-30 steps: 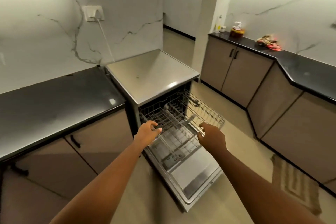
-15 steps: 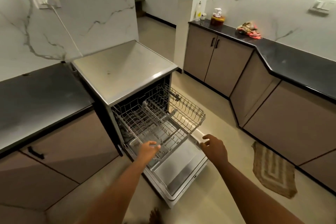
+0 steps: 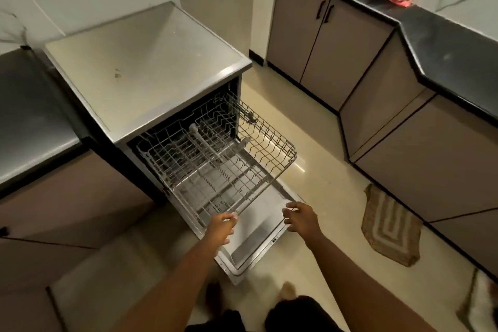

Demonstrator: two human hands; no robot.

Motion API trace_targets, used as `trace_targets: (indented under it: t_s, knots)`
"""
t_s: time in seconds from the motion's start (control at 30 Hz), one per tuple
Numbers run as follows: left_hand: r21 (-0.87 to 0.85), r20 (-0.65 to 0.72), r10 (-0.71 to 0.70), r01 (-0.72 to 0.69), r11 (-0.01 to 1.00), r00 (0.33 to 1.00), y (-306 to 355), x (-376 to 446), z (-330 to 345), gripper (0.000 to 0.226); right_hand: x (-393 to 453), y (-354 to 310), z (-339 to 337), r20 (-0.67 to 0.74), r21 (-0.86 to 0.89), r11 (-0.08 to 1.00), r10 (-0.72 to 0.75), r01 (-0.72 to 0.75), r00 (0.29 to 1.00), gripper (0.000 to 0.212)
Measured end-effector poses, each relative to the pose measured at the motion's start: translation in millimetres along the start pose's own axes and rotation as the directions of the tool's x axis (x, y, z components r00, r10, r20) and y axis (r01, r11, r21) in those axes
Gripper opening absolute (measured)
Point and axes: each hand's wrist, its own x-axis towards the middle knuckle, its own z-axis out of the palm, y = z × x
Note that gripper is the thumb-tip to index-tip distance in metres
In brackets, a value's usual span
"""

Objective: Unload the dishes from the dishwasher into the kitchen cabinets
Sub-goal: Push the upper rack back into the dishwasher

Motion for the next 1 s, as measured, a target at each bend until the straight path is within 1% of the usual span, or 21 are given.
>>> trace_targets:
  t_s: [0.07,0.17,0.23,0.3,0.37,0.47,0.53,0.57,0.6,0.63,0.7,0.73,0.8,0.87,0.93,0.97,1.0]
  knots:
    - [0.006,-0.006,-0.061,0.061,0.998,0.998,-4,10,7,0.017,17,4,3,0.069,-0.01,0.999,0.038,-0.037,0.997,0.022]
    - [-0.025,-0.043,-0.139,0.138,0.99,0.989,-5,22,20,0.002,44,2,4,0.16,-0.042,0.996,0.082,-0.077,0.984,0.024]
    - [-0.086,-0.065,-0.19,0.184,0.979,0.98,-5,31,30,0.003,64,-7,1,0.196,-0.054,0.993,0.112,-0.103,0.974,0.025]
    - [-0.143,-0.1,-0.219,0.204,0.968,0.97,-7,38,38,0.009,84,-14,-4,0.246,-0.04,0.986,0.165,-0.16,0.955,0.022]
    - [-0.206,-0.178,-0.246,0.208,0.956,0.953,-12,48,49,0.015,109,-19,-7,0.304,-0.052,0.974,0.224,-0.218,0.926,0.019]
    - [-0.319,-0.276,-0.311,0.218,0.922,0.91,-9,64,67,0.01,149,-20,-5,0.327,-0.166,0.965,0.246,-0.201,0.912,0.028]
    - [-0.438,-0.274,-0.375,0.232,0.869,0.885,-10,74,76,0.012,170,-22,2,0.363,-0.133,0.957,0.288,-0.257,0.886,0.03]
    - [-0.507,-0.251,-0.409,0.241,0.827,0.877,-12,81,81,0.015,181,-22,6,0.375,-0.105,0.948,0.318,-0.301,0.871,0.029]
    - [-0.578,-0.214,-0.439,0.249,0.777,0.873,-17,93,86,0.017,194,-23,11,0.4,-0.08,0.923,0.376,-0.377,0.836,0.025]
    - [-0.639,-0.173,-0.457,0.253,0.726,0.873,-20,103,91,0.019,203,-21,16,0.433,-0.026,0.893,0.415,-0.449,0.8,0.018]
    - [-0.778,-0.102,-0.482,0.232,0.584,0.87,-29,124,100,0.021,222,-15,31,0.468,0.035,0.862,0.432,-0.505,0.771,0.015]
    - [-0.844,-0.08,-0.488,0.201,0.497,0.869,-28,130,103,0.02,224,-16,36,0.453,0.035,0.875,0.416,-0.482,0.788,0.015]
    - [-0.941,-0.071,-0.496,0.107,0.322,0.865,-28,142,106,0.013,231,-14,49,0.442,0.029,0.91,0.358,-0.413,0.822,0.024]
    - [-0.982,-0.071,-0.48,0.024,0.189,0.875,-23,153,103,0.013,236,-16,60,0.409,0.019,0.921,0.347,-0.388,0.844,0.024]
    - [-0.997,-0.053,-0.477,-0.022,0.071,0.878,-16,161,97,0.012,238,-16,66,0.377,0.029,0.933,0.322,-0.359,0.868,0.024]
    - [-0.999,-0.044,-0.486,-0.038,0.024,0.873,-13,163,94,0.012,236,-16,67,0.387,0.055,0.939,0.293,-0.339,0.874,0.029]
    - [-0.998,-0.039,-0.499,-0.055,-0.019,0.866,-10,166,92,0.013,235,-16,68,0.413,0.083,0.944,0.26,-0.32,0.873,0.047]
